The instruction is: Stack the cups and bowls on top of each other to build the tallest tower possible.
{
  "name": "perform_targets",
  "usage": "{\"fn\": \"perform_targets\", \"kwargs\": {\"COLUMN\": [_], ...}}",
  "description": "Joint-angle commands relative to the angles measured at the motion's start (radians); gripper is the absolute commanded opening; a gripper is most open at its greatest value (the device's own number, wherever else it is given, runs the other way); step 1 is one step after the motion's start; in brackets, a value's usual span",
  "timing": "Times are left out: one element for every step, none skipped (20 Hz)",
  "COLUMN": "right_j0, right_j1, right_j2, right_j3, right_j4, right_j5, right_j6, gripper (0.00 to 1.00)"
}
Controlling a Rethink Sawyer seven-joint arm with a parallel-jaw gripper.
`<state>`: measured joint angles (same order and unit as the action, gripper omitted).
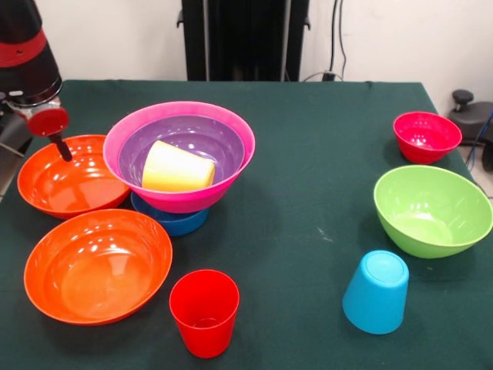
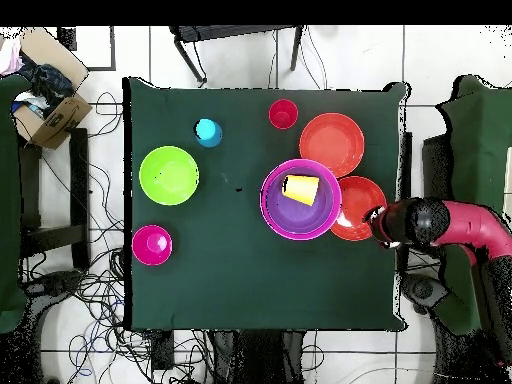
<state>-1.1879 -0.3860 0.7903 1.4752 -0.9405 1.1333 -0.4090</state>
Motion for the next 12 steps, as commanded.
{"fn": "perform_targets", "kwargs": {"right_j0": [0.032,0.031,0.029,0.027,0.024,0.021,0.019,0.015,0.011,0.008,0.004,0.000], "right_j1": [0.038,0.040,0.044,0.047,0.050,0.052,0.056,0.060,0.063,0.067,0.071,0.075], "right_j2": [-0.082,-0.083,-0.083,-0.083,-0.081,-0.080,-0.080,-0.078,-0.077,-0.075,-0.072,-0.068], "right_j3": [-0.011,-0.011,-0.014,-0.014,-0.013,-0.012,-0.009,-0.007,-0.001,0.005,0.005,0.004], "right_j4": [-0.095,-0.097,-0.098,-0.100,-0.098,-0.097,-0.098,-0.098,-0.098,-0.099,-0.098,-0.096], "right_j5": [0.004,0.003,0.003,0.000,-0.001,-0.003,-0.010,-0.015,-0.024,-0.032,-0.036,-0.039], "right_j6": [-0.204,-0.205,-0.209,-0.210,-0.215,-0.217,-0.216,-0.216,-0.213,-0.211,-0.214,-0.217], "gripper": [1.00,1.00,1.00,1.00,1.00,1.00,1.00,1.00,1.00,1.00,1.00,1.00]}}
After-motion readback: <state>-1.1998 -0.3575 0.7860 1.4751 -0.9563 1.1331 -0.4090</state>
